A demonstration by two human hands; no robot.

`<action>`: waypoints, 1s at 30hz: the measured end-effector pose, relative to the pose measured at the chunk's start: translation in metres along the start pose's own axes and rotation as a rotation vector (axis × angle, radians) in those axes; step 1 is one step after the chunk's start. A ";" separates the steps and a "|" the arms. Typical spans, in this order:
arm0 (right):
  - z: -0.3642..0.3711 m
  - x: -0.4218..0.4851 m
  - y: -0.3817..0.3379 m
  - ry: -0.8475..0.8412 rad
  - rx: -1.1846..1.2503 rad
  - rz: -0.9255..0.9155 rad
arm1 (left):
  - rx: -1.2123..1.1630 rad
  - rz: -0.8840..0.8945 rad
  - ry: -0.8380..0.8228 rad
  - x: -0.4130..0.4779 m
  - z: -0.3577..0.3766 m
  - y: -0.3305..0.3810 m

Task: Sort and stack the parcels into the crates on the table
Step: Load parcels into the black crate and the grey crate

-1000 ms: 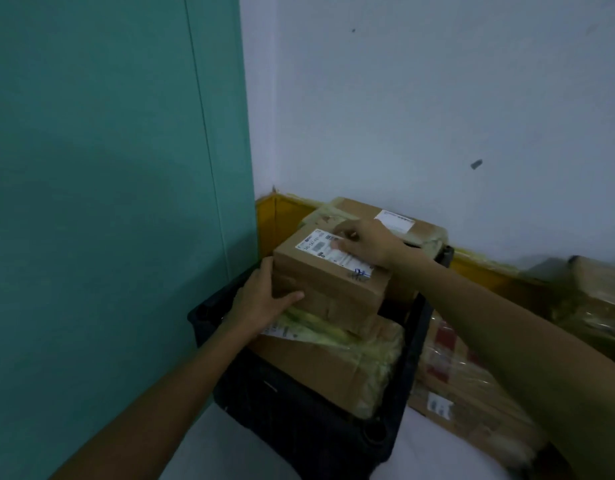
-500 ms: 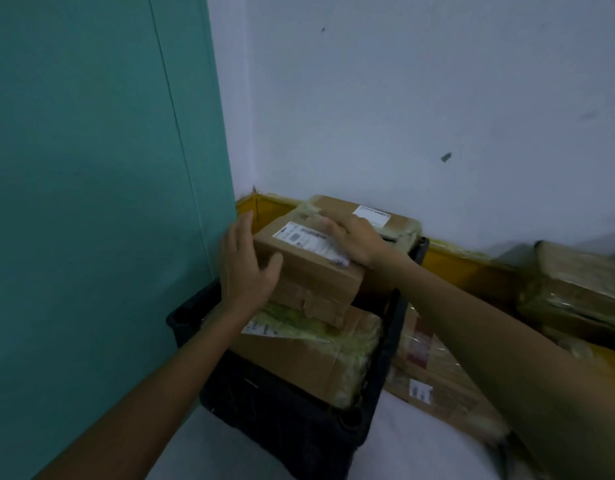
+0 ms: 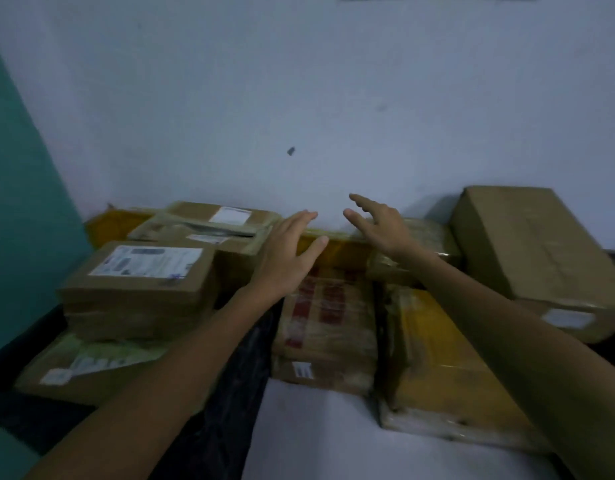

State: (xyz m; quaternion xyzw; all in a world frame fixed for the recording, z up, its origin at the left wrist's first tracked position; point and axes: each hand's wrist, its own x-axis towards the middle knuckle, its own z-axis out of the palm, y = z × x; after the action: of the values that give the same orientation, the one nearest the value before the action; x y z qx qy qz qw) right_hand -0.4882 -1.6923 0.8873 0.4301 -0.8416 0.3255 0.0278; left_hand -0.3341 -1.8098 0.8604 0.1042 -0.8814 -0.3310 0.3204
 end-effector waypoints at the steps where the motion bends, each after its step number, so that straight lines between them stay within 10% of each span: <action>1: -0.010 -0.007 0.016 0.022 -0.014 0.024 | -0.023 -0.003 -0.036 0.005 0.016 0.004; 11: -0.019 -0.037 0.122 0.088 -0.192 0.249 | -0.085 -0.166 -0.324 0.040 0.141 0.008; 16: -0.004 -0.030 0.134 0.024 -0.469 0.266 | -0.195 -0.218 -0.297 0.049 0.172 -0.004; 30: -0.017 -0.016 0.113 0.207 -0.248 0.246 | -0.221 -0.129 -0.165 0.051 0.151 -0.010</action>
State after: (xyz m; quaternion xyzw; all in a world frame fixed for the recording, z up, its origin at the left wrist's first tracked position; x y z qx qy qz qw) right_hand -0.5654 -1.6239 0.8365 0.2816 -0.9140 0.2630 0.1269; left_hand -0.4699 -1.7593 0.7923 0.0973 -0.8544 -0.4533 0.2347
